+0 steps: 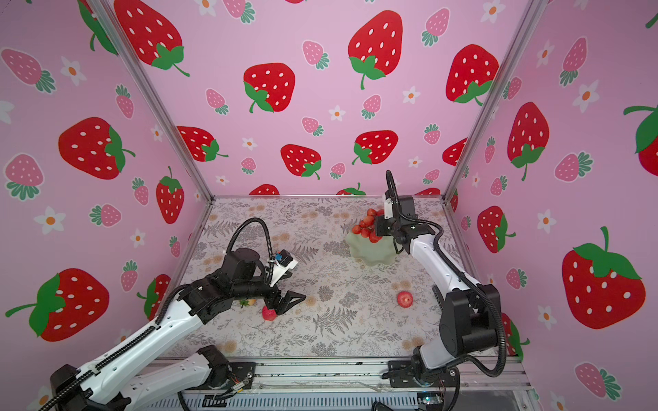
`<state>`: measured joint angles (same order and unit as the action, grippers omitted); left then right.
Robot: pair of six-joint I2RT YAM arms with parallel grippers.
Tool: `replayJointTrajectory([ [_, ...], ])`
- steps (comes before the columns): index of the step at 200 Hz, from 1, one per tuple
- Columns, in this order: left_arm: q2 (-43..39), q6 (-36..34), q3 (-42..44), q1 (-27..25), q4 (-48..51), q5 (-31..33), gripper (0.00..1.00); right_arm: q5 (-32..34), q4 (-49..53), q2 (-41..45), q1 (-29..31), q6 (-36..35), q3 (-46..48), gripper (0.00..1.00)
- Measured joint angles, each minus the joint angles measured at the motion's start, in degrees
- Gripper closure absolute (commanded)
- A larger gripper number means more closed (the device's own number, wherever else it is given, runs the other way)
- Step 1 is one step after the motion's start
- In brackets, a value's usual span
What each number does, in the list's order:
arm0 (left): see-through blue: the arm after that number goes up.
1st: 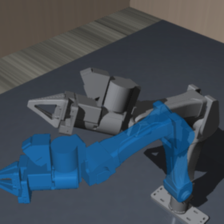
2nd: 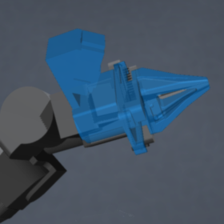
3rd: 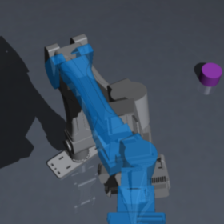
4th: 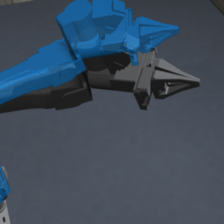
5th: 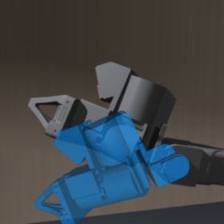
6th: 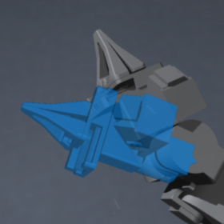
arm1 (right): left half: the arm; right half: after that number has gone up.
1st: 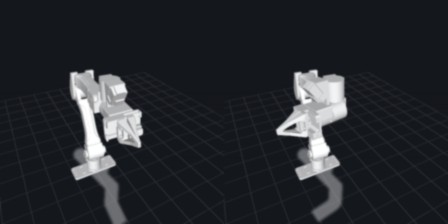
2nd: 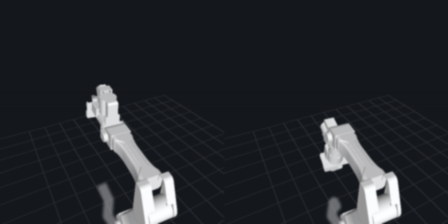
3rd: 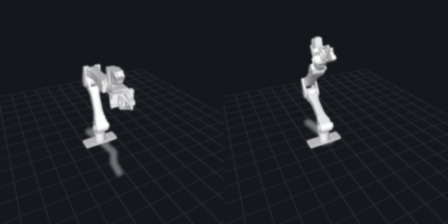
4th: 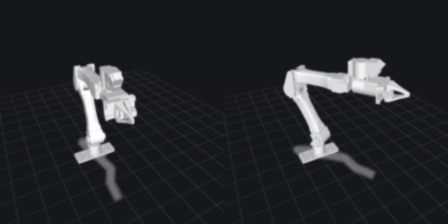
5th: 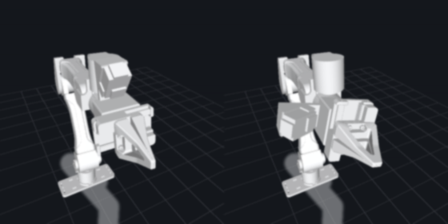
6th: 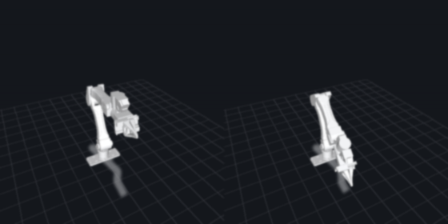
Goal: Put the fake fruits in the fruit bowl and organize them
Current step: 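Lift the strawberry bunch with the right gripper, lower into green bowl, open, then reach the right gripper to the large red strawberry and grasp it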
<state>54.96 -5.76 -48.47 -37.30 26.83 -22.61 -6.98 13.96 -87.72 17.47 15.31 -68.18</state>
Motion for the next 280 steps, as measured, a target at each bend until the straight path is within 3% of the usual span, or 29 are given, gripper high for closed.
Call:
replayJointTrajectory([
  [92, 1.1, 0.0, 0.0, 0.0, 0.1, 2.4, 0.01, -5.0, -7.9, -4.9, -2.9, 0.9, 7.5, 1.0],
  [115, 1.4, 0.0, 0.0, 0.0, 0.1, 3.8, 0.01, -5.0, -8.6, -5.3, -3.0, 0.9, 8.1, 0.75],
  [131, 1.4, 0.0, 0.0, 0.0, 0.1, 4.7, 0.01, -4.8, -8.7, -5.2, -3.0, 0.6, 8.5, 0.71],
  [151, 1.4, 0.0, 0.0, 0.1, 0.2, 5.8, 0.01, -3.9, -8.6, -5.1, -3.0, 0.2, 8.5, 0.56],
  [169, 1.4, 0.0, 0.0, 0.3, 0.2, 7.3, 0.01, -2.9, -8.2, -4.4, -3.0, -0.5, 8.5, 0.5],
  [181, 1.6, 0.4, 0.0, 0.4, 0.2, 9.4, 0.01, -2.2, -7.5, -3.4, -3.0, -0.9, 8.4, 0.49],
  [195, 2.6, 2.0, -0.3, 0.4, 0.2, 13.6, 0.01, -0.9, -6.6, -1.3, -2.3, -1.5, 8.3, 0.4],
  [218, 7.1, 6.7, -2.5, 0.8, 0.5, 22.6, 0.01, 3.9, -5.5, 4.2, 1.4, -3.3, 7.0, 0.31],
  [242, 14.7, 13.7, -6.4, 3.9, 0.7, 29.9, 0.0, 5.1, -8.3, 9.9, 11.2, -5.8, 5.4, 0.19],
  [262, 17.6, 17.7, -6.8, 7.3, 0.7, 30.8, 0.01, 2.4, -12.2, 10.9, 18.9, -7.5, 5.5, 0.18],
  [280, 16.0, 19.3, -6.6, 9.4, 1.1, 29.3, 0.01, -0.5, -15.8, 6.8, 23.0, -8.8, 5.4, 0.17],
])
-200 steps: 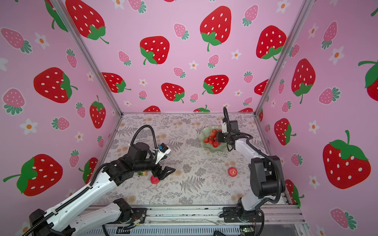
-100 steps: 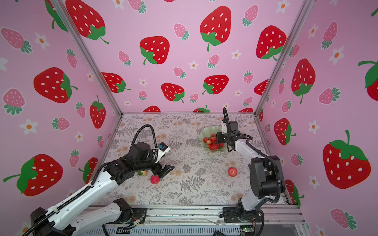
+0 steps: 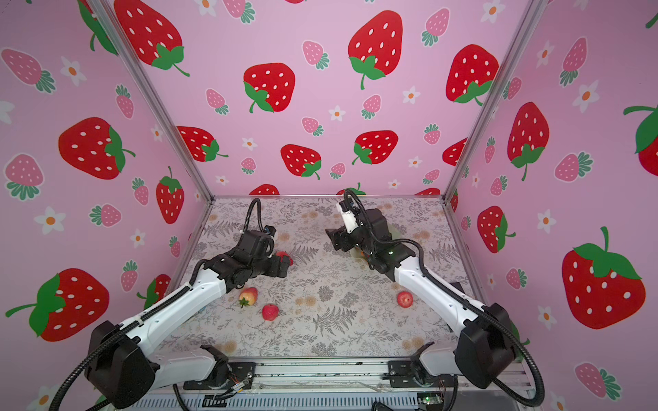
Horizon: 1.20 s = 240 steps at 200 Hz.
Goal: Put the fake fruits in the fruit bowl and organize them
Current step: 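Reach the right gripper to the large red strawberry and grasp it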
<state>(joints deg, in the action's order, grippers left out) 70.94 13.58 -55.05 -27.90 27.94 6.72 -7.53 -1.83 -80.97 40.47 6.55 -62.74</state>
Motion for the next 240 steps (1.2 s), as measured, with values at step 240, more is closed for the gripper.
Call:
replayJointTrajectory([
  [240, -34.5, 2.3, 6.1, 5.8, 12.5, -8.5, 0.01, -15.0, -5.0, -51.8, 10.4, -10.7, -31.8, 0.14],
])
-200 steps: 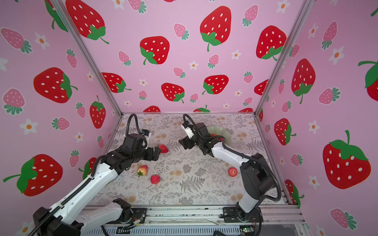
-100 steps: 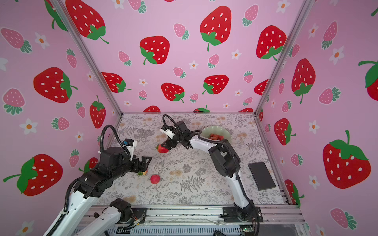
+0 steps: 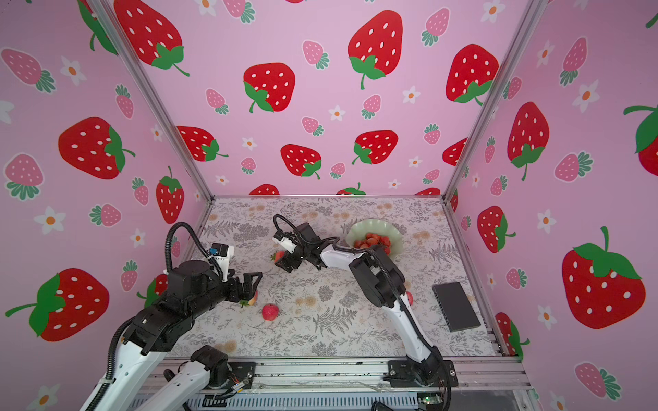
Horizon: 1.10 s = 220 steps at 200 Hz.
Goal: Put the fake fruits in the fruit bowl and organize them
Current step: 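Reach the right gripper to the large red strawberry and grasp it, then carry the large strawberry with the right gripper into the bowl and release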
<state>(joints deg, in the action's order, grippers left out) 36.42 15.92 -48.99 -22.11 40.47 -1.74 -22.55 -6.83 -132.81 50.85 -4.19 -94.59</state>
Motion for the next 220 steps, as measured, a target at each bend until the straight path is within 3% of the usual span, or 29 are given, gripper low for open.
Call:
replayJointTrajectory([
  [75, -0.9, 0.3, 0.7, 0.0, -0.5, 0.1, 0.01, 0.9, 0.6, -3.1, 0.0, 1.0, -4.0, 0.35],
  [112, -1.2, 0.5, 1.6, 0.0, -1.3, 0.2, 0.01, 0.5, 1.9, -4.7, 0.0, 1.2, -5.8, 0.39],
  [136, -1.2, 0.6, 2.2, 0.0, -1.7, 0.2, 0.01, 0.4, 2.4, -4.7, 0.0, 1.1, -5.8, 0.57],
  [181, -1.2, 0.6, 2.6, 0.0, -2.0, 0.3, 0.01, 1.3, 2.6, -3.7, 0.0, 1.6, -4.6, 0.58],
  [220, -0.9, 0.2, 2.8, 0.0, -3.6, 0.5, 0.01, 2.6, 2.6, 5.8, -1.6, 2.0, 2.7, 0.58],
])
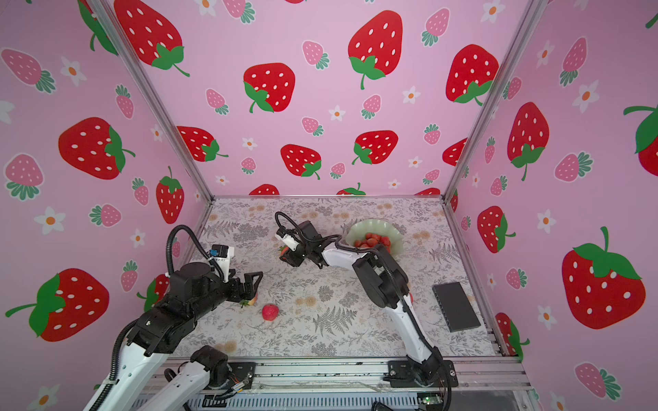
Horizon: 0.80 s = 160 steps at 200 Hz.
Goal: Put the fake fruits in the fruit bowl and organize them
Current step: 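Carry the large strawberry with the right gripper into the bowl and release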
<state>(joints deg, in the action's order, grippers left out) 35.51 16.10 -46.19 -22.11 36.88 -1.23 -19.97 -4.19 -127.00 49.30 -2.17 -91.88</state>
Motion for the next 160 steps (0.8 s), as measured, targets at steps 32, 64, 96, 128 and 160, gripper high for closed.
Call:
replayJointTrajectory([
  [32, 3.5, -1.1, 1.1, 0.0, -4.2, -6.1, 0.01, 3.3, -1.2, 12.6, -5.6, 0.2, 7.6, 0.58],
  [64, 8.8, 0.3, 2.0, -0.4, -11.5, -13.5, 0.01, 8.8, -3.5, 20.7, -14.3, 1.3, 14.6, 0.58],
  [96, 13.4, 0.8, 2.0, -3.8, -16.9, -16.1, 0.01, 13.8, -3.7, 21.1, -21.4, 2.4, 18.6, 0.58],
  [128, 15.8, 0.0, 1.2, -8.9, -17.5, -15.2, 0.01, 16.1, -3.7, 19.0, -22.6, 1.9, 19.2, 0.58],
  [160, 15.6, -0.2, 1.1, -10.1, -17.6, -14.0, 0.01, 17.3, -3.9, 16.7, -22.6, 1.6, 19.2, 0.58],
])
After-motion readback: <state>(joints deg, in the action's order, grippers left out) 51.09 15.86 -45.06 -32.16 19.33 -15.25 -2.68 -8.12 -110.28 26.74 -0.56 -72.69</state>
